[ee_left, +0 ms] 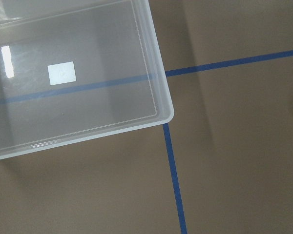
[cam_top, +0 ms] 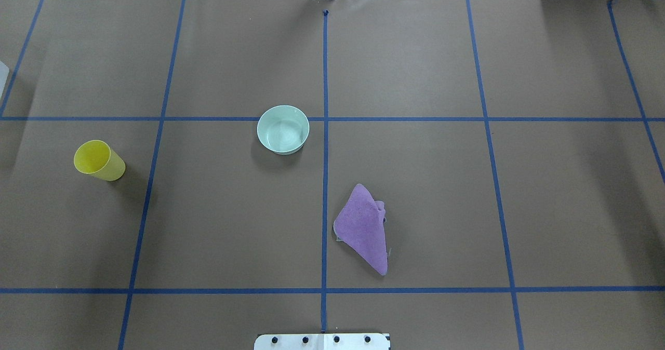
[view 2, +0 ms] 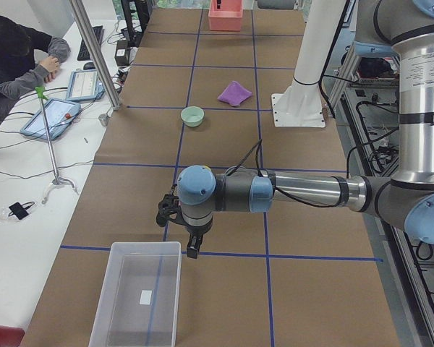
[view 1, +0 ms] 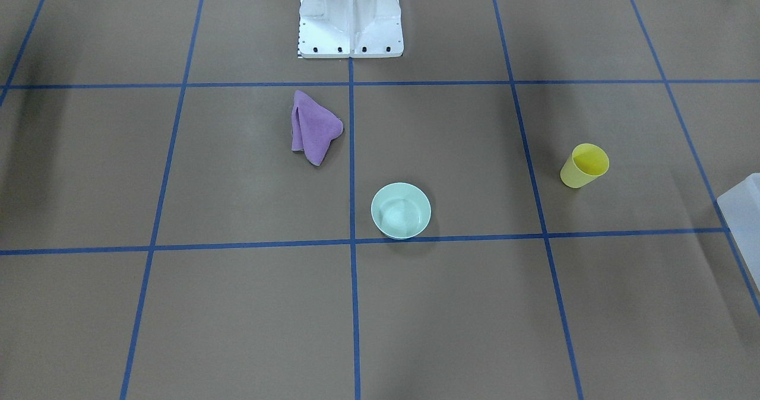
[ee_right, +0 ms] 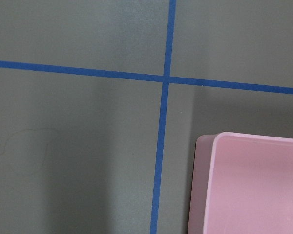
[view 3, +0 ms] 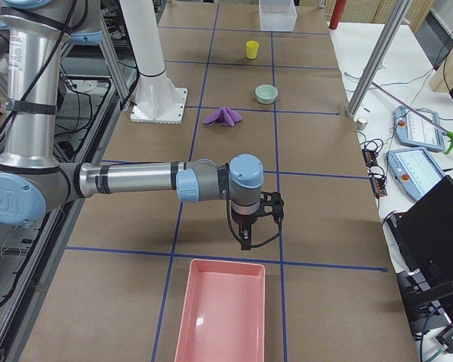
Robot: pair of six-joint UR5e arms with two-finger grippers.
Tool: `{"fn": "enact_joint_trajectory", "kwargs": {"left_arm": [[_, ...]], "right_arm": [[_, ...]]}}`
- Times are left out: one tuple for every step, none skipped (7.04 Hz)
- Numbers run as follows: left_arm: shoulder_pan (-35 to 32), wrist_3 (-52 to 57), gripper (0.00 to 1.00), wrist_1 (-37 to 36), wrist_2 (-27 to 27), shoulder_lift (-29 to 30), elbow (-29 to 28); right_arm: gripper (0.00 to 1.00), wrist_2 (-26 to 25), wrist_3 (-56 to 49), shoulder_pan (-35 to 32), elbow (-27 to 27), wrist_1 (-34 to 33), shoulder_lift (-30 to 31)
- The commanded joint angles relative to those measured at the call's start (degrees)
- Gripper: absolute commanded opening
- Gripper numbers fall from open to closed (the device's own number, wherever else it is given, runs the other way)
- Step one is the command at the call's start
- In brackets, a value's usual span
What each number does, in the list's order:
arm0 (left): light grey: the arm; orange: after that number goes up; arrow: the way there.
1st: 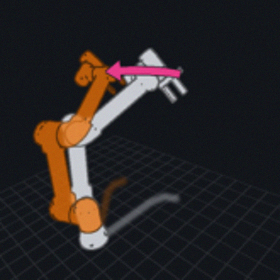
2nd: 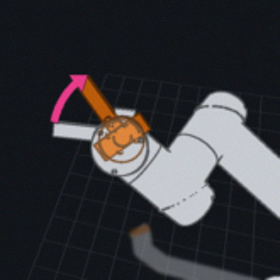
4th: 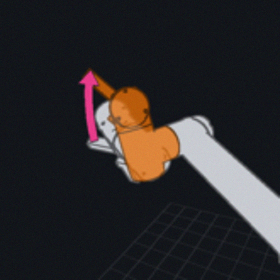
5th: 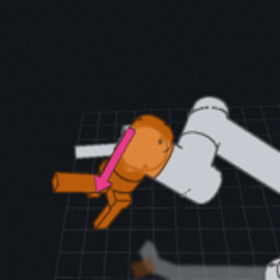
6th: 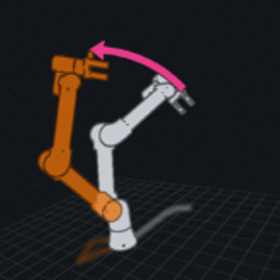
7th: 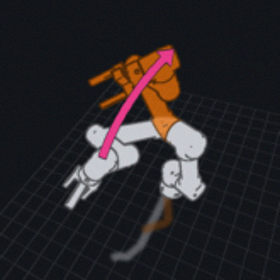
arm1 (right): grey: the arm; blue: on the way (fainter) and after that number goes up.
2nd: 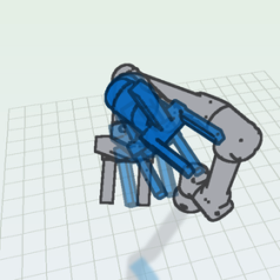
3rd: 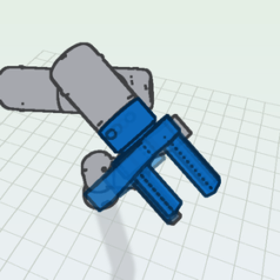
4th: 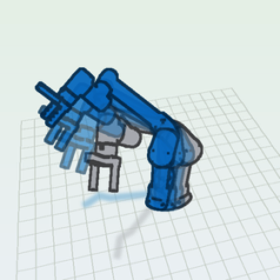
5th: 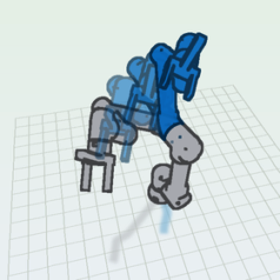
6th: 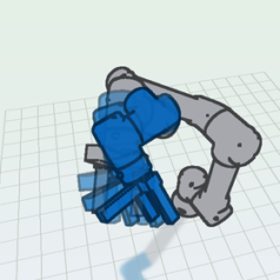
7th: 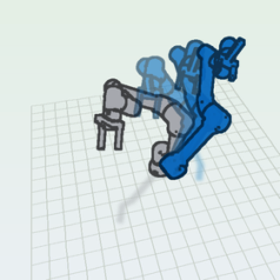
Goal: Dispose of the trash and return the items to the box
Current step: 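Move the left gripper toward the yellow cup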
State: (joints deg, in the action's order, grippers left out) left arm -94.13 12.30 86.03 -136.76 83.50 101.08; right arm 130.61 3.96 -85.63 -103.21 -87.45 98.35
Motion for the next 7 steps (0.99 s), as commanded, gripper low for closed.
{"fn": "enact_joint_trajectory", "kwargs": {"left_arm": [[-0.1,0.2,0.98,0.1,0.0,0.0,0.6],[-0.1,0.3,0.98,0.0,-0.2,0.1,1.3],[0.0,0.2,0.98,0.1,-0.1,0.7,1.8],[0.9,-0.3,0.98,1.6,-0.4,6.6,0.7],[0.9,-0.6,0.98,1.2,-2.6,8.0,-0.4],[0.9,0.2,0.98,4.1,-5.9,5.5,-0.1],[1.1,-4.0,0.99,9.6,-6.8,5.4,0.5]], "right_arm": [[1.00,0.0,0.0,0.0,0.0,0.0,0.0],[1.00,0.1,0.0,0.0,-0.1,0.0,-0.1],[1.00,0.0,-0.5,0.0,-0.3,0.3,-0.1],[1.00,0.2,-0.6,0.0,-0.5,1.0,0.4],[1.00,0.3,0.0,0.5,-0.9,3.8,0.2],[1.00,0.4,0.1,1.4,-1.1,4.7,-0.3],[1.00,1.8,1.7,2.6,-1.5,4.9,-2.3]]}}
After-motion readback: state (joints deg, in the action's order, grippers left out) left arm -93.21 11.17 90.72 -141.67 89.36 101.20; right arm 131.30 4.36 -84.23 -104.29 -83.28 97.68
